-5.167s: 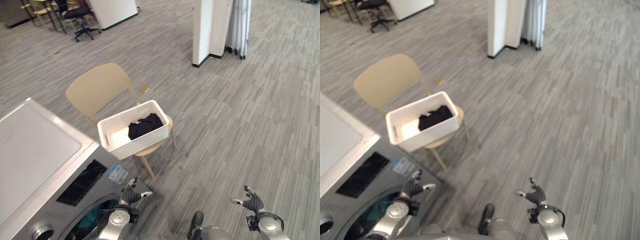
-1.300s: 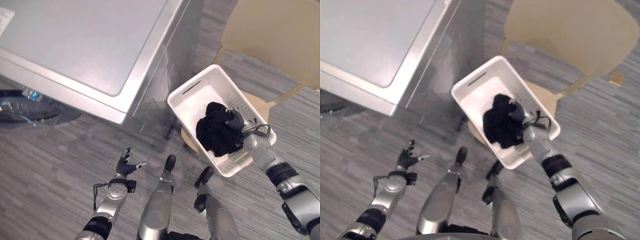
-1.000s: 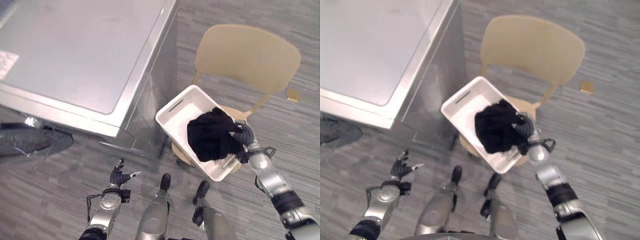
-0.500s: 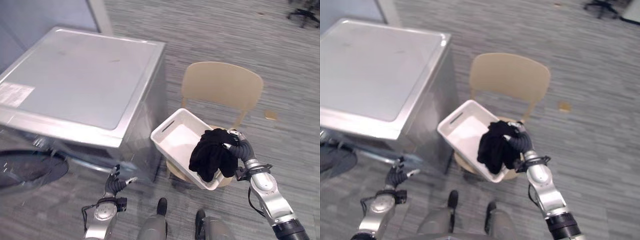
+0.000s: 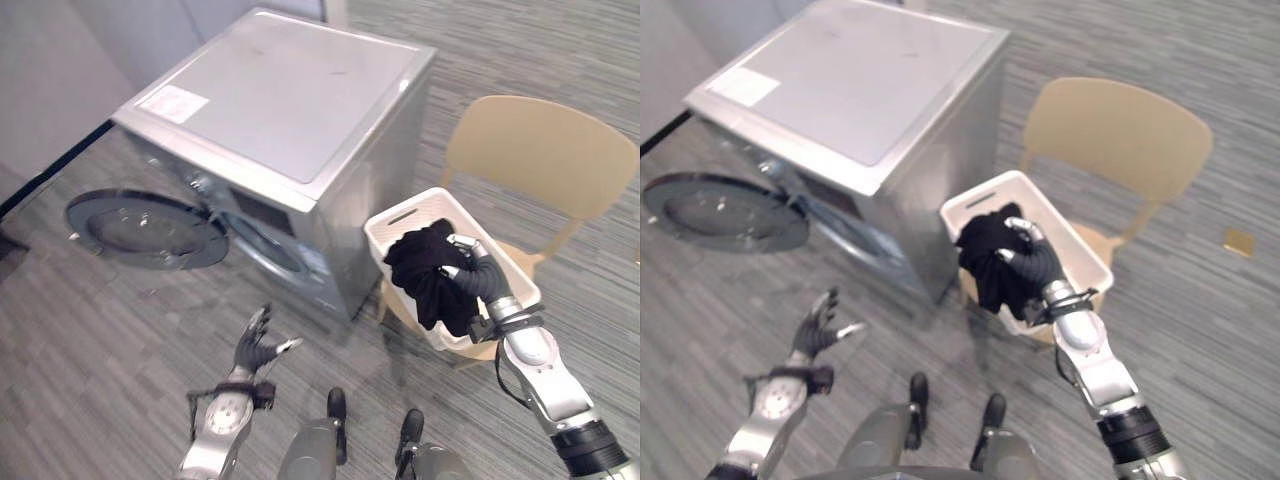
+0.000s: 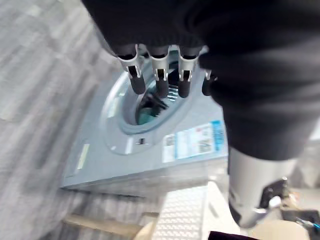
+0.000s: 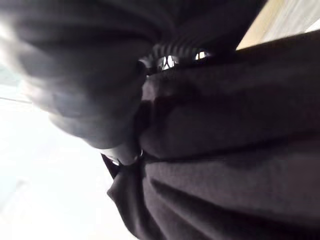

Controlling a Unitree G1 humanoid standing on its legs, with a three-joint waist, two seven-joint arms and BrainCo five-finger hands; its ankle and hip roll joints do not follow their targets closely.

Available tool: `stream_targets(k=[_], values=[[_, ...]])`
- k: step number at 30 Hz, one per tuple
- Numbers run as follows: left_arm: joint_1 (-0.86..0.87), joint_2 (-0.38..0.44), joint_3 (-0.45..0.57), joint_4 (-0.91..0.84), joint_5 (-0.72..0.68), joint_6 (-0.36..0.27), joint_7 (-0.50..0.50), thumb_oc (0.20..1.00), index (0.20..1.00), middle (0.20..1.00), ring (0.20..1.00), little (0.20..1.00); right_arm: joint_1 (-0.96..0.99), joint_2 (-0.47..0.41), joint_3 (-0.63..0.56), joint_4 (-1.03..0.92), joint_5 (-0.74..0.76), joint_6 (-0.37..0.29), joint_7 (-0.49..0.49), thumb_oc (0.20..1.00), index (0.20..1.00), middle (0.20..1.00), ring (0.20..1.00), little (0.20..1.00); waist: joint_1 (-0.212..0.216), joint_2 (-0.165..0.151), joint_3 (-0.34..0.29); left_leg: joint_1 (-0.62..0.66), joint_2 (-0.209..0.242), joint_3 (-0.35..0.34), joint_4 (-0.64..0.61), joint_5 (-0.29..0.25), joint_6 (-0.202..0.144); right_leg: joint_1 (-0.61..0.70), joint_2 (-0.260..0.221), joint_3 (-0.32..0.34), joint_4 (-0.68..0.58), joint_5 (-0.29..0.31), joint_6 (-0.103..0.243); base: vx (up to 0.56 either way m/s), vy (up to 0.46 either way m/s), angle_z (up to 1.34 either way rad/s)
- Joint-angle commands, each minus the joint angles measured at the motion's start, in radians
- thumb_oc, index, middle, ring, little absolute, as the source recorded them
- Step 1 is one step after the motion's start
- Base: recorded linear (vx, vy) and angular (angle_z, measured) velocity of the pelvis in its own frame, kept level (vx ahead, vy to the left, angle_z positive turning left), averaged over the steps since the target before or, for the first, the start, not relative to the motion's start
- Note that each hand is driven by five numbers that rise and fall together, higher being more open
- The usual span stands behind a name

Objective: Grab the laundry basket,head to the washer,open it,put in the laundry and shut it.

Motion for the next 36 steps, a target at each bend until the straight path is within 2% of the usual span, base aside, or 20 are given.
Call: stream_targets(k=[1, 5, 12, 14, 17, 18, 19, 26, 27, 28, 29, 32, 36], values=[[-0.128, 0.075, -0.065, -0.07, 0.072, -0.066, 0.002, 1.0, 1.0, 1.0, 1.0, 1.0, -0.143, 0.04, 0.059, -0.087, 0.089, -0.072, 0.025, 0.2, 0.2, 0.2, 0.2, 0.2, -0.026, -0.085, -0.051, -0.008, -0.027, 0.042, -0.061, -0.024, 0.006, 0.06, 0.013, 0.033, -0.111, -0.038, 0.091, 0.04, 0.13, 0.42], [-0.204, 0.066, -0.127, -0.076, 0.096, -0.064, 0.022, 1.0, 1.0, 1.0, 1.0, 1.0, -0.211, 0.063, 0.123, -0.094, 0.106, -0.061, 0.028, 0.2, 0.2, 0.2, 0.2, 0.2, -0.035, -0.099, -0.09, 0.053, -0.039, 0.035, -0.147, -0.01, 0.007, 0.085, 0.009, 0.025, -0.124, -0.025, 0.103, 0.08, 0.096, 0.41], [-0.344, 0.046, -0.215, -0.039, 0.097, -0.059, 0.043, 1.0, 1.0, 1.0, 1.0, 1.0, -0.332, 0.144, 0.213, -0.081, 0.175, -0.053, 0.032, 0.2, 0.2, 0.2, 0.2, 0.2, -0.042, -0.117, -0.136, 0.091, -0.051, 0.045, -0.162, -0.022, 0.016, 0.101, 0.005, 0.041, -0.108, -0.021, 0.113, 0.03, 0.072, 0.04], [-0.394, 0.013, -0.252, -0.004, 0.089, -0.049, 0.065, 1.0, 1.0, 1.0, 1.0, 1.0, -0.341, 0.196, 0.246, -0.083, 0.226, -0.048, 0.035, 0.2, 0.2, 0.2, 0.2, 0.2, -0.051, -0.12, -0.154, 0.107, -0.053, 0.053, -0.162, -0.027, 0.019, 0.11, 0.002, 0.046, -0.102, -0.022, 0.117, 0.04, 0.056, -0.03], [-0.421, -0.014, -0.27, 0.02, 0.08, -0.042, 0.079, 1.0, 1.0, 1.0, 1.0, 1.0, -0.33, 0.227, 0.266, -0.08, 0.247, -0.045, 0.036, 0.2, 0.2, 0.2, 0.2, 0.2, -0.054, -0.12, -0.16, 0.12, -0.054, 0.056, -0.162, -0.032, 0.021, 0.116, 0.002, 0.051, -0.1, -0.023, 0.118, 0.04, 0.032, -0.14], [-0.43, -0.026, -0.281, 0.028, 0.076, -0.042, 0.083, 0.633, 0.633, 0.633, 0.633, 0.633, -0.326, 0.241, 0.275, -0.076, 0.255, -0.043, 0.038, 0.2, 0.2, 0.2, 0.2, 0.2, -0.056, -0.119, -0.163, 0.125, -0.055, 0.058, -0.162, -0.034, 0.022, 0.12, 0.001, 0.053, -0.1, -0.024, 0.119, 0.03, 0.028, -0.15], [-0.449, -0.037, -0.293, 0.032, 0.078, -0.043, 0.091, 0.2, 0.2, 0.2, 0.2, 0.2, -0.325, 0.26, 0.293, -0.064, 0.259, -0.046, 0.037, 0.2, 0.2, 0.2, 0.2, 0.2, -0.058, -0.118, -0.167, 0.133, -0.055, 0.061, -0.162, -0.038, 0.024, 0.125, -0.001, 0.057, -0.1, -0.023, 0.121, 0.05, 0.033, -0.09], [-0.421, -0.025, -0.264, 0.003, 0.063, -0.052, 0.115, 0.2, 0.2, 0.2, 0.2, 0.2, -0.302, 0.246, 0.306, -0.04, 0.236, -0.037, 0.035, 0.2, 0.2, 0.2, 0.2, 0.2, -0.057, -0.114, -0.176, 0.153, -0.056, 0.07, -0.162, -0.045, 0.025, 0.145, -0.003, 0.067, -0.115, -0.015, 0.125, 0.03, 0.001, -0.08], [-0.39, -0.016, -0.235, -0.012, 0.055, -0.049, 0.12, 0.2, 0.2, 0.2, 0.2, 0.2, -0.272, 0.224, 0.295, -0.035, 0.22, -0.028, 0.034, 0.442, 0.442, 0.442, 0.442, 0.442, -0.055, -0.114, -0.18, 0.156, -0.056, 0.069, -0.162, -0.046, 0.025, 0.151, -0.003, 0.069, -0.121, -0.014, 0.125, 0.02, -0.015, -0.14], [-0.389, -0.016, -0.234, -0.013, 0.055, -0.049, 0.119, 0.2, 0.2, 0.2, 0.2, 0.2, -0.271, 0.224, 0.295, -0.036, 0.219, -0.027, 0.034, 0.533, 0.533, 0.533, 0.533, 0.533, -0.056, -0.114, -0.18, 0.157, -0.056, 0.069, -0.162, -0.047, 0.025, 0.151, -0.003, 0.069, -0.121, -0.014, 0.125, 0.03, -0.033, -0.11], [-0.357, -0.007, -0.207, -0.025, 0.052, -0.048, 0.119, 0.2, 0.2, 0.2, 0.2, 0.2, -0.248, 0.206, 0.281, -0.031, 0.2, -0.017, 0.034, 1.0, 1.0, 1.0, 1.0, 1.0, -0.054, -0.113, -0.181, 0.159, -0.056, 0.069, -0.162, -0.046, 0.024, 0.155, -0.003, 0.068, -0.125, -0.012, 0.126, 0.01, -0.026, -0.04], [-0.318, 0.001, -0.175, -0.036, 0.047, -0.043, 0.115, 0.2, 0.2, 0.2, 0.2, 0.2, -0.217, 0.186, 0.261, -0.034, 0.172, -0.01, 0.033, 1.0, 1.0, 1.0, 1.0, 1.0, -0.053, -0.112, -0.182, 0.16, -0.056, 0.066, -0.162, -0.045, 0.024, 0.158, -0.002, 0.067, -0.128, -0.01, 0.126, 0.0, -0.023, -0.01], [-0.212, 0.017, -0.08, -0.058, 0.022, -0.041, 0.101, 0.2, 0.2, 0.2, 0.2, 0.2, -0.101, 0.129, 0.163, -0.055, 0.086, -0.006, 0.025, 1.0, 1.0, 1.0, 1.0, 1.0, -0.054, -0.107, -0.18, 0.16, -0.055, 0.065, -0.162, -0.041, 0.022, 0.163, 0.0, 0.066, -0.135, -0.009, 0.126, 0.0, -0.024, 0.0]])
